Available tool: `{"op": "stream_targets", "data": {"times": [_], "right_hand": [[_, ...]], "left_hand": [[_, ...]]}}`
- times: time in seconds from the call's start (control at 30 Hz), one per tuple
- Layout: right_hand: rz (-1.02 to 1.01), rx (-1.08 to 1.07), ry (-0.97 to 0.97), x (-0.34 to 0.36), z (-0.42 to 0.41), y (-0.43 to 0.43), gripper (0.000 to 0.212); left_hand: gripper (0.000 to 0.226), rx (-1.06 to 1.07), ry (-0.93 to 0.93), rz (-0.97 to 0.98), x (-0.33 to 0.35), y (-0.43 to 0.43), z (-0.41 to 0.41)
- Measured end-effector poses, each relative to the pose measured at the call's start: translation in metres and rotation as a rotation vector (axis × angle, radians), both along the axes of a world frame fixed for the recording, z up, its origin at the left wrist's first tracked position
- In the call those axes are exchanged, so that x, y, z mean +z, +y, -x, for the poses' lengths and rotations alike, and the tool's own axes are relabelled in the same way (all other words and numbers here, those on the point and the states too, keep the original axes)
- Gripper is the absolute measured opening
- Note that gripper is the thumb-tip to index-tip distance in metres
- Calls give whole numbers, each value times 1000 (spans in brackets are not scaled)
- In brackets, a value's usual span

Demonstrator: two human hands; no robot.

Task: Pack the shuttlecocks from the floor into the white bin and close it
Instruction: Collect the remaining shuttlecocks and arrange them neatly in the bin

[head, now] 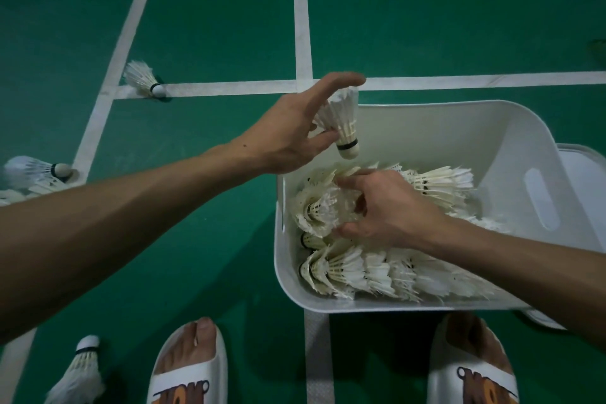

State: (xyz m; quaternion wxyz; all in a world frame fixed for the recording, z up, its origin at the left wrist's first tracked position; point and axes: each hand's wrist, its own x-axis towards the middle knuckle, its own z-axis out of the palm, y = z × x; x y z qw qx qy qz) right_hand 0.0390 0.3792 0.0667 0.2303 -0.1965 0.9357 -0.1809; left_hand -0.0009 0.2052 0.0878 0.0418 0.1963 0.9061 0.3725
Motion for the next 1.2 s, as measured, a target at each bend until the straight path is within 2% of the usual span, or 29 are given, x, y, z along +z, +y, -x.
{"op": "stream_targets", "data": {"times": [0.1, 0.17, 0.27, 0.37, 0.5, 0.7, 0.8, 0.87, 0.93, 1.03, 1.1, 1.2], "right_hand": [[48, -61, -52, 3, 3, 9, 90], [95, -144, -98, 6, 5, 18, 85], [263, -328, -111, 8, 13, 34, 67], [464, -456, -73, 11, 22, 42, 71], [579, -385, -21, 21, 27, 39, 92], [538, -287, -47, 15, 26, 35, 88], [506, -260, -48, 12, 25, 38, 93], [451, -235, -20, 12, 26, 42, 88], [386, -226, 22, 11, 26, 48, 77], [361, -291, -11, 5, 23, 59, 65], [375, -285, -56, 4, 19, 62, 66], [398, -257, -103, 2, 12, 57, 61]], "left_hand": [[68, -25, -27, -9, 1, 0, 0], [70, -32, -35, -21, 1, -1, 1], [73, -46, -8, -18, 0, 0, 2], [78, -102, 21, 11, 3, 4, 2], [86, -244, 69, 44, 6, 13, 0], [84, -337, 113, 30, 2, 18, 1], [78, -314, 31, 17, -1, 17, -1], [73, -261, -50, 45, -2, 19, -3], [72, -235, -134, 127, -3, 17, -2], [74, -365, -279, 411, -3, 12, 2], [70, -475, -292, 575, -5, 13, 2], [62, -534, -259, 691, -11, 17, 3]]}}
